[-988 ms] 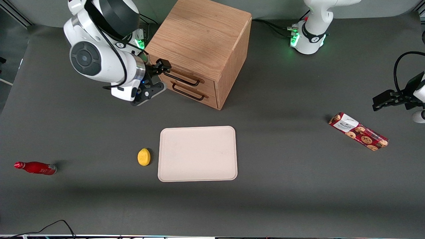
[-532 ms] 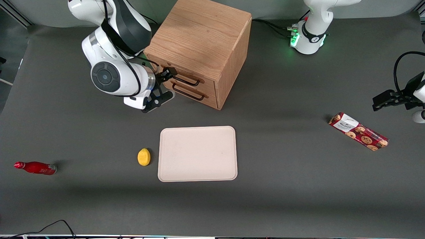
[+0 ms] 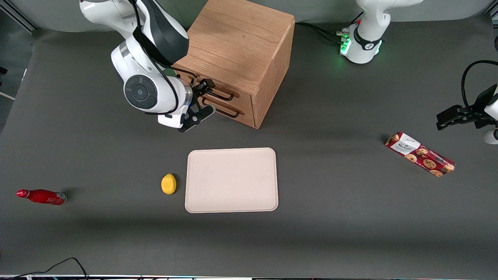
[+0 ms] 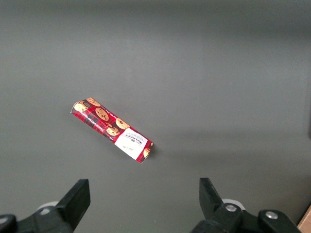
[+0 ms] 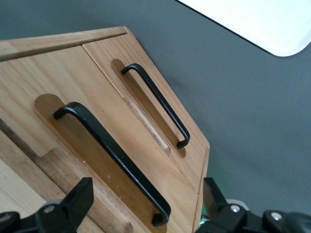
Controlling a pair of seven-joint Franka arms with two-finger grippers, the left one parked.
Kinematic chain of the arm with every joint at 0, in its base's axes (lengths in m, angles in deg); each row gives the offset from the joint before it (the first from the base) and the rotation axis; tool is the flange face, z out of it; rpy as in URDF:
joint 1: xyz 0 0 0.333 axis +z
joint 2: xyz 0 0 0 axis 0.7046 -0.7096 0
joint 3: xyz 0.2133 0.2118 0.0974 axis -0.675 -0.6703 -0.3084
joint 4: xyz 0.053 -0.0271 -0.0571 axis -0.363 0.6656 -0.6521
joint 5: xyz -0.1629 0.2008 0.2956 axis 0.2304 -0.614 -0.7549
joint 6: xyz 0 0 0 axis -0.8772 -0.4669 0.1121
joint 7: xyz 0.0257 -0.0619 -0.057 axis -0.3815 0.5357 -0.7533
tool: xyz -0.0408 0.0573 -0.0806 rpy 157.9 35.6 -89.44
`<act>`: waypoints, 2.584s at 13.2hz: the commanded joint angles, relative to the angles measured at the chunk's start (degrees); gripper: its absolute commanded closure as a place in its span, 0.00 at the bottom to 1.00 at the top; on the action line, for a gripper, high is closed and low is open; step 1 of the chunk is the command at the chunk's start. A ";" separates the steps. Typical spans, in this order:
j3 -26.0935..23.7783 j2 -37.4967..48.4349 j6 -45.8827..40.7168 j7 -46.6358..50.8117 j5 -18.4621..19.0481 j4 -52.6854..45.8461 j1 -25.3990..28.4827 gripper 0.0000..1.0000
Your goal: Open upper drawer
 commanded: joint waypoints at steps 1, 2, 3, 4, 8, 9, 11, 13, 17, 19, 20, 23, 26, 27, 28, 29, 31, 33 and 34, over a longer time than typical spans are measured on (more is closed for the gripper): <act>-1.82 0.00 1.69 -2.92 3.91 0.41 0.38 0.00; -2.01 0.09 2.74 -3.01 4.19 1.11 0.38 0.00; -2.10 0.18 3.97 -3.27 4.19 1.90 0.38 0.00; -2.44 0.27 5.11 -3.79 4.28 2.60 0.38 0.00; -2.54 0.18 6.62 -5.99 4.19 4.10 0.30 0.00; -2.54 0.18 6.62 -6.52 4.19 4.45 0.30 0.00; -2.54 0.18 6.88 -7.14 3.75 5.33 0.30 0.00; -2.62 0.27 6.97 -7.23 3.66 5.68 0.30 0.00; -2.89 0.53 6.97 -7.40 3.57 6.30 0.21 0.00; -3.15 0.71 6.88 -10.38 3.49 6.47 0.12 0.00; -3.15 0.88 6.88 -10.56 3.49 6.82 -0.14 0.00; -3.24 1.06 6.88 -10.74 3.49 6.83 -0.14 0.00; -3.24 0.97 7.32 -10.83 3.48 7.35 -0.14 0.00; -3.33 0.88 7.76 -10.83 3.49 7.70 -0.14 0.00; -3.33 0.62 7.85 -10.92 3.49 7.70 -0.14 0.00; -3.33 0.53 7.85 -10.92 3.49 7.79 -0.14 0.00; -3.33 0.44 7.85 -10.92 3.49 7.70 -0.14 0.00; -3.33 0.09 7.94 -10.92 3.49 7.71 -0.14 0.00; -3.33 0.00 7.94 -10.92 3.40 7.70 -0.14 0.00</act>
